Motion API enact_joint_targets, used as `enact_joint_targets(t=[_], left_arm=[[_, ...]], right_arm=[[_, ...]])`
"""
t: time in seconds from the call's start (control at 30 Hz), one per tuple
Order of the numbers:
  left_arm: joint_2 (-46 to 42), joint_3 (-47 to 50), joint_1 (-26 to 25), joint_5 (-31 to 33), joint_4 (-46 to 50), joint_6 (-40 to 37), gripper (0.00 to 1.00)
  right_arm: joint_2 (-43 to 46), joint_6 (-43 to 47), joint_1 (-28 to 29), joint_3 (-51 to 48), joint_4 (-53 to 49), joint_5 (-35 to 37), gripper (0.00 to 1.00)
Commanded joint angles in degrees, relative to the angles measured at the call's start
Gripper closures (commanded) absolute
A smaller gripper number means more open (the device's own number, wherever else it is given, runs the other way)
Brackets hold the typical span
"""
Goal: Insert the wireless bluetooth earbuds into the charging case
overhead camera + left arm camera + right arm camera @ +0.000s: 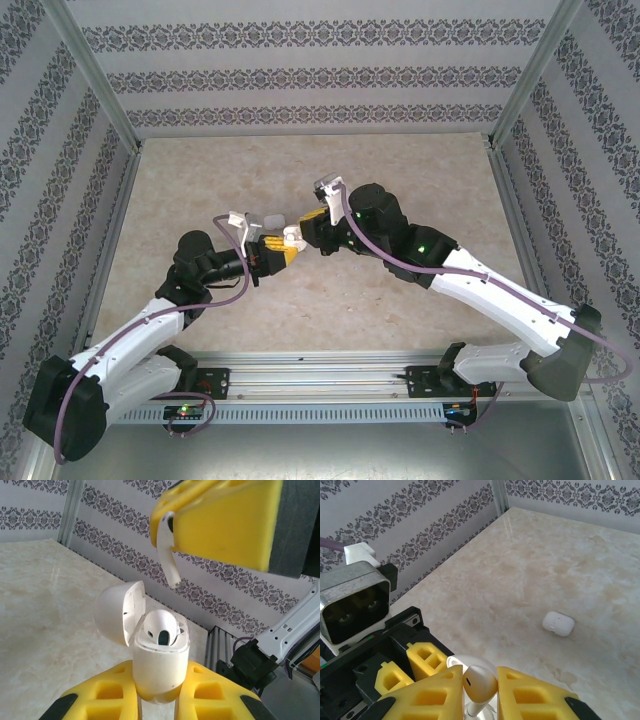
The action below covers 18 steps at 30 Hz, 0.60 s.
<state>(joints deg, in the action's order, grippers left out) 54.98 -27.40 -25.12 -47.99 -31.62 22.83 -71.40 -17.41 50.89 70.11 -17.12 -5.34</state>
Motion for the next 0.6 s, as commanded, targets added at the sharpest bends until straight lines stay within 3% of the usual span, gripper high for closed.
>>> enact_joint_targets(t=[0.0, 0.57], left_arm=[[0.04, -1.84, -0.26, -1.01, -3.28, 0.99, 1.0], [-0.05, -1.95, -0.28, -0.06, -4.34, 2.22, 1.0]], right_arm=[[-0.17, -0.33, 0.52, -0.69, 2.03, -2.06, 0.81], [-1.11, -1.22, 0.63, -2.08, 2.8, -5.16, 0.81]])
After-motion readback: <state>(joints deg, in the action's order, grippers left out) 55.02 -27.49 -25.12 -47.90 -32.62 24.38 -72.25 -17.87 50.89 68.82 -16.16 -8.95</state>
